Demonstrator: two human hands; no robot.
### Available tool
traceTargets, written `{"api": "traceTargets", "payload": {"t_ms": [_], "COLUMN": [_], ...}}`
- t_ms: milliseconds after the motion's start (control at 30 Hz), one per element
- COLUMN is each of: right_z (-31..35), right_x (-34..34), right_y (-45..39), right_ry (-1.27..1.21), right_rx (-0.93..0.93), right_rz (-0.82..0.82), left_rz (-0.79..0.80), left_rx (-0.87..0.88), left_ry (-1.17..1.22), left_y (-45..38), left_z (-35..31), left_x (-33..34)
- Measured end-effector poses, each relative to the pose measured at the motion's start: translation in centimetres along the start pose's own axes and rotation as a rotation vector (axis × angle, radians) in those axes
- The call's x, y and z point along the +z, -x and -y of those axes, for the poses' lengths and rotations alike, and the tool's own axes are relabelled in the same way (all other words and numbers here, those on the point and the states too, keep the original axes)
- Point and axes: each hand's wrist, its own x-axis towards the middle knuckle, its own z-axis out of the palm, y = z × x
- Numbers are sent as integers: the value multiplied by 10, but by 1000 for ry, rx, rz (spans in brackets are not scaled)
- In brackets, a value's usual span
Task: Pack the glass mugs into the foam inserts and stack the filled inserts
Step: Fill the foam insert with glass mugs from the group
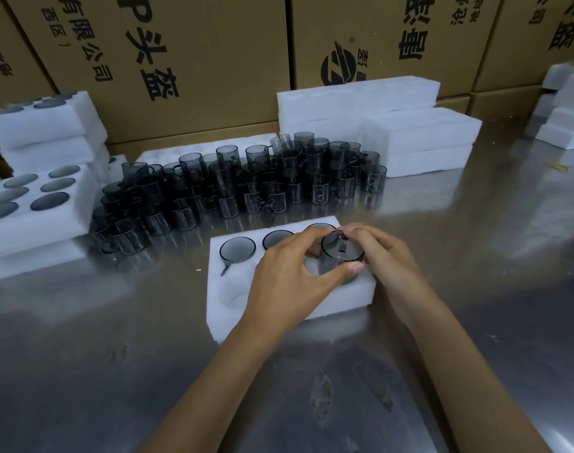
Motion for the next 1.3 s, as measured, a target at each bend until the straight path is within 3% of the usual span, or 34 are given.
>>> {"api": "traceTargets", "payload": {"t_ms": [200,433,967,1133,1300], "right_z": [0,-5,-6,-3,0], "right_x": [-3,-10,-7,-11,-17], "right_y": [-1,-6,-4,1,6], "right_ry": [24,37,66,99,74], "right_rx": [35,34,54,25,5], "right_rz": [48,93,46,104,201], "left_rz": [-27,53,120,146,273], "left_rx": [30,43,102,89,24], "left_ry": [-82,-92,-288,-246,4], "left_y": [2,2,-2,-2,-3], "left_z": [-3,-5,2,7,12], "left_x": [2,-3,-15,-17,-22]}}
